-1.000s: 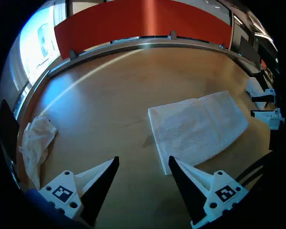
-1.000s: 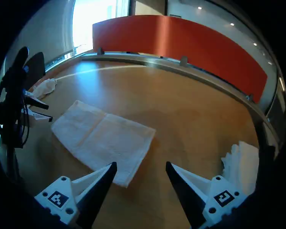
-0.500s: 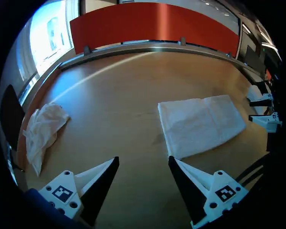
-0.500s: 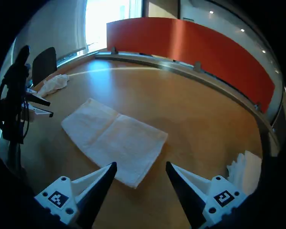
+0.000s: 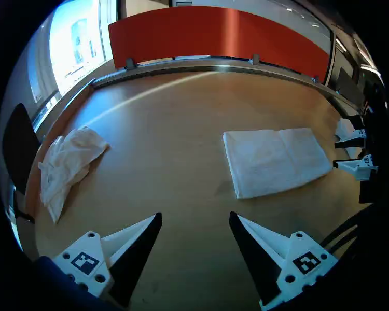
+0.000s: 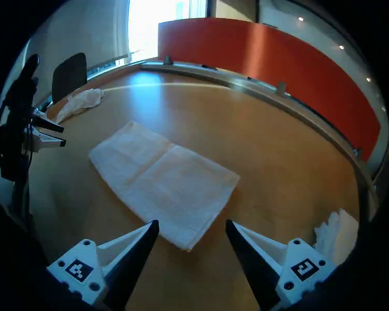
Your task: Fold towel
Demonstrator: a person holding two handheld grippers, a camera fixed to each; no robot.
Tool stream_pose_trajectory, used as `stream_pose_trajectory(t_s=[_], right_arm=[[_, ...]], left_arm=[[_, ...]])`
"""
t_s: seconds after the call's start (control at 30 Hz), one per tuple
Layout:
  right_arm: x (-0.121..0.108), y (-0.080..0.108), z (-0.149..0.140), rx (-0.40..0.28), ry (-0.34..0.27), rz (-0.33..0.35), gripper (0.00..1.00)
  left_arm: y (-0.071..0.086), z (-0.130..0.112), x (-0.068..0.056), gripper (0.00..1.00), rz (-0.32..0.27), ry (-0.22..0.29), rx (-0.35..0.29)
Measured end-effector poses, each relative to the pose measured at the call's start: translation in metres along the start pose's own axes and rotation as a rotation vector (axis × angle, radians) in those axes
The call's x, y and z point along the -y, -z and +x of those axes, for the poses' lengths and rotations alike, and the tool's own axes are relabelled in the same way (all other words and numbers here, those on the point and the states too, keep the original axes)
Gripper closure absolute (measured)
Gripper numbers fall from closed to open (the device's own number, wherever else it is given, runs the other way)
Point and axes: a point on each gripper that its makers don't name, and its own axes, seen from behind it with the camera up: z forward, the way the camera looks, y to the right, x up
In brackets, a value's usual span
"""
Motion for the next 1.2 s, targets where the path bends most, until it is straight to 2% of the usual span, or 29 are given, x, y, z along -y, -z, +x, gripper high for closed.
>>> stream_pose_trajectory(t_s=[0.27,0.43,0.53,0.8,1.0,1.2], right_arm=[[0.003,-0.005,-0.02,0.037,0.016,0.028,0.01],[0.001,-0.008,-0.028,0.054,0.019,0.036,0.06],[-0.001,-0.009,-0.03,0.063,0.021,0.039,0.11],[0.003,-0.009,-0.038,0.092,0.044,0.081,0.34],[0.003,-0.009,-0.041,0.111,0.045,0.095,0.46],[0.001,-0.01,-0.043,0.119,0.055,0.092,0.51]], left_arm=[[0.02,-0.013,0.01,0.04,0.016,0.022,0.005],[0.028,-0.021,0.016,0.04,0.026,0.038,0.011],[0.03,-0.025,0.018,0.04,0.027,0.049,0.014],[0.032,-0.028,0.019,0.04,0.024,0.065,0.014],[0.032,-0.029,0.018,0.04,0.022,0.068,0.016],[0.031,-0.03,0.018,0.04,0.021,0.071,0.018]])
